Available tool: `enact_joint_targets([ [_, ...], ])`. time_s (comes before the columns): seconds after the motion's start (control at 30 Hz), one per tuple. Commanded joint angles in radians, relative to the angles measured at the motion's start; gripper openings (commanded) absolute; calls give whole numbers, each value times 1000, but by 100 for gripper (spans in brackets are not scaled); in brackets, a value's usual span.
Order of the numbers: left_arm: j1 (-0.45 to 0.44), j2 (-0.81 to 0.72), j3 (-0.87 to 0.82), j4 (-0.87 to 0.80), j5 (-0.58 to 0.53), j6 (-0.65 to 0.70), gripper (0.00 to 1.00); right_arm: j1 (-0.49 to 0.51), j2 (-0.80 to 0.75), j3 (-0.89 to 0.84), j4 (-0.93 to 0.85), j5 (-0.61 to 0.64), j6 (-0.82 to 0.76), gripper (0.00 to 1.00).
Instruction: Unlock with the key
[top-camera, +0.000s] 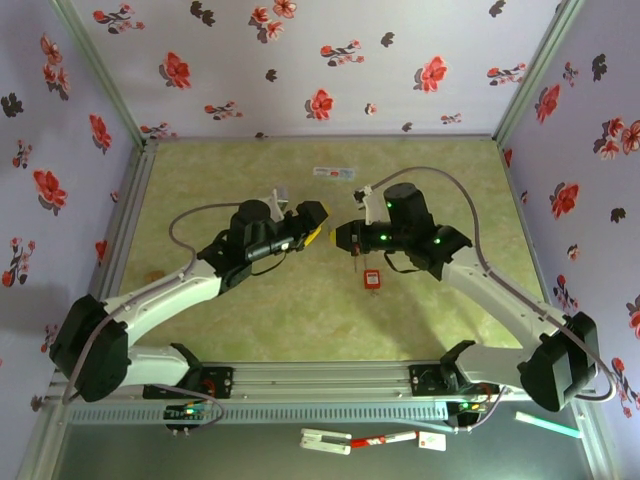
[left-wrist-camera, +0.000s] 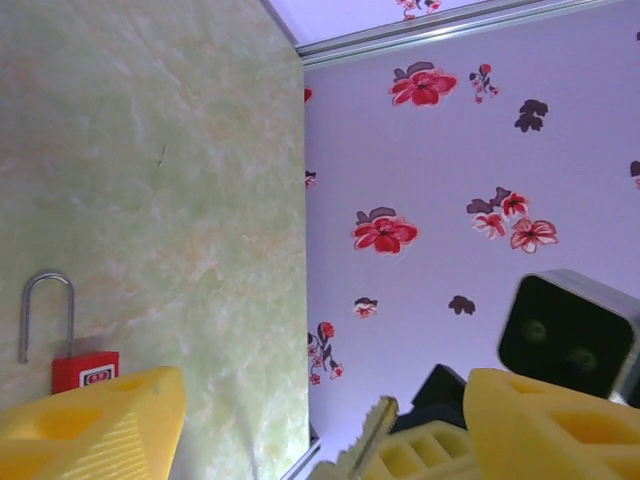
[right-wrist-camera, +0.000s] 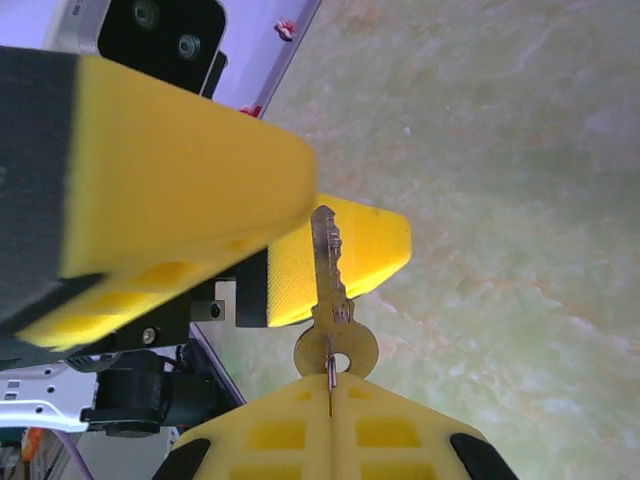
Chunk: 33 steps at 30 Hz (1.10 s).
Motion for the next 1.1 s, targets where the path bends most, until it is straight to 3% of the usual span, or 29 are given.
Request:
enact_joint_targets([
  [0.0,-4,17,20,-24,10,11,65,24,21,54,-82,35,-77,0],
  [0.37,-14,61,44,-29,54,6,37,45,71,99,-161,95,-138,0],
  [0.63,-18,85,34,-12,81,-10,25,51,106,130,-190,102,-164,0],
  [0.8,-18,88,25,2,88,-14,0,51,110,125,-210,124,-185,0],
  [1.07,-3,67,32,2,88,35,0,50,43,79,-169,208,-91,0],
])
